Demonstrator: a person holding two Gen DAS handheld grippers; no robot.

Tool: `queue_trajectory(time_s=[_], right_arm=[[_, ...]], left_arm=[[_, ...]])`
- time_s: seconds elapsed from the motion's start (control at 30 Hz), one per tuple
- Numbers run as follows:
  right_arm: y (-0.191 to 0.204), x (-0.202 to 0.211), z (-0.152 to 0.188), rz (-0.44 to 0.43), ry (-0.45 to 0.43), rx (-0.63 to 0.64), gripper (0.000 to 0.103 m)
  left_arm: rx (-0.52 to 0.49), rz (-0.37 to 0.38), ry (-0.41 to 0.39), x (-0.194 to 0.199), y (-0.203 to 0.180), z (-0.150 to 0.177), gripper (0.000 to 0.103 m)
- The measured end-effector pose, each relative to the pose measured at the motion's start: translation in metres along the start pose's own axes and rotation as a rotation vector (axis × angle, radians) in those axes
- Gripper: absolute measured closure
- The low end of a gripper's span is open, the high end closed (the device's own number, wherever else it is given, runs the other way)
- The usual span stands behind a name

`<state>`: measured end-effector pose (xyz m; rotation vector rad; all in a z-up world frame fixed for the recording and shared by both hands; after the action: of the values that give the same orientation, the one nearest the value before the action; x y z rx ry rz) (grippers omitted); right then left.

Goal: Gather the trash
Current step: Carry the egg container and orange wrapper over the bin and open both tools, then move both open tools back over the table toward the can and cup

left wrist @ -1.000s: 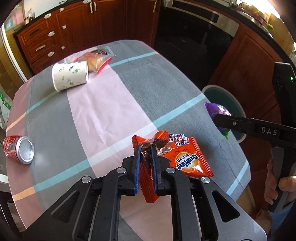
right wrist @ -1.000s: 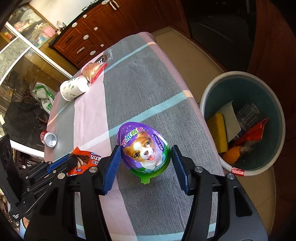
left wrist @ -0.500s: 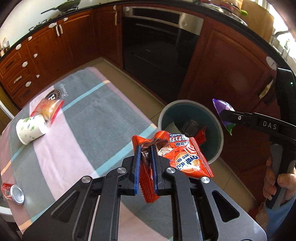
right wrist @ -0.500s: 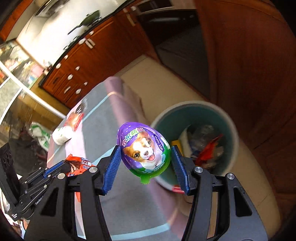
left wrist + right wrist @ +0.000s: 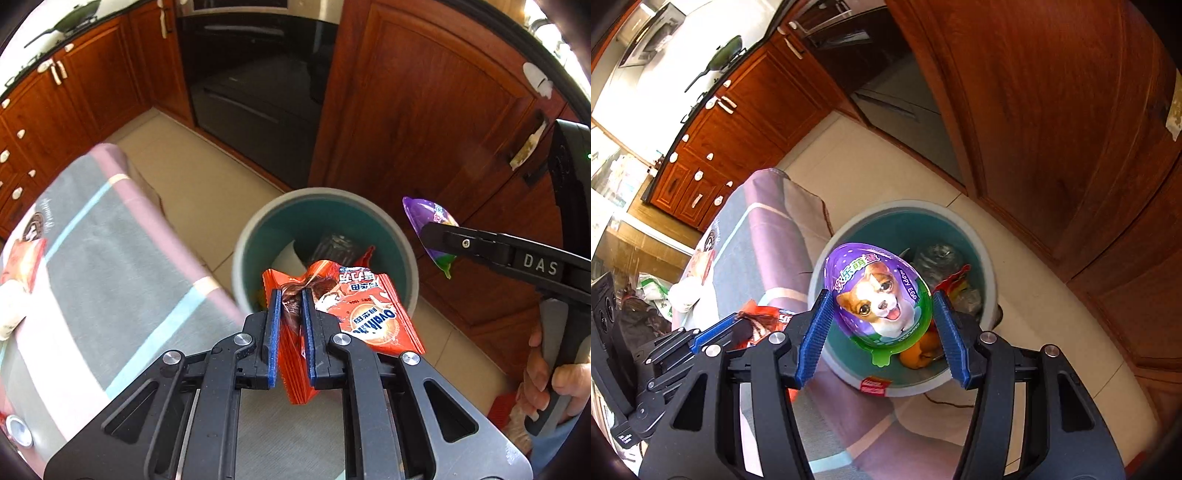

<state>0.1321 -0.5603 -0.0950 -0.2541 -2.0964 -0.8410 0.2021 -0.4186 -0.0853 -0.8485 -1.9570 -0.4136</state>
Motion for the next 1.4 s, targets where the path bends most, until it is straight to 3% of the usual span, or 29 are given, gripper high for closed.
queue_trajectory(time_s=[0.13, 0.17, 0.27, 0.6, 0.67, 0.73, 0.77, 1.13, 1.4], right_arm=[[-0.009, -0.004, -0.003, 0.008, 0.006, -0.015, 0.05], [-0.01, -0.005, -0.002, 0.01, 0.009, -0.018, 0.05], [-0.015, -0.01, -0.003, 0.015, 0.019, -0.026, 0.05], [-0.009, -0.027, -0.006, 0.027, 0.055, -0.006, 0.049], [-0.003, -0.032, -0.003, 0.021, 0.067, 0.0, 0.048], [0.001, -0.038, 0.0, 0.012, 0.086, -0.008, 0.03], [0.002, -0.04, 0.001, 0.01, 0.088, -0.016, 0.029], [0.015, -0.043, 0.015, 0.06, 0.115, -0.028, 0.019], [0.033, -0.039, 0.025, 0.07, 0.126, -0.004, 0.019]], left_arm=[[-0.015, 0.022, 0.021, -0.015, -0.009, -0.004, 0.087], [-0.019, 0.023, 0.025, -0.019, -0.009, -0.005, 0.082], [-0.021, 0.021, 0.022, -0.025, -0.01, -0.007, 0.052], [0.024, 0.003, 0.016, -0.021, 0.011, 0.005, 0.008], [0.031, -0.005, 0.022, -0.02, 0.015, 0.009, 0.005], [0.042, -0.006, 0.034, -0.017, 0.019, 0.012, 0.005], [0.048, -0.008, 0.037, -0.017, 0.02, 0.013, 0.005], [0.122, 0.001, 0.037, -0.001, 0.043, 0.034, 0.005], [0.14, -0.009, 0.001, 0.023, 0.055, 0.041, 0.005]])
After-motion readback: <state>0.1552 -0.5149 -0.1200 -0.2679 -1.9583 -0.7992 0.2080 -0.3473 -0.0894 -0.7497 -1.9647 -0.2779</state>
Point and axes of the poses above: each gripper's, at about its wrist camera, not at the fingertips, and x roughly against the way its jaws point, y to its left, z to its underside, the point moved 6 cm from there along -x, roughly the way its jaws point, and after that the axes turned 5 degrees about -y, right-handed, at the moved point
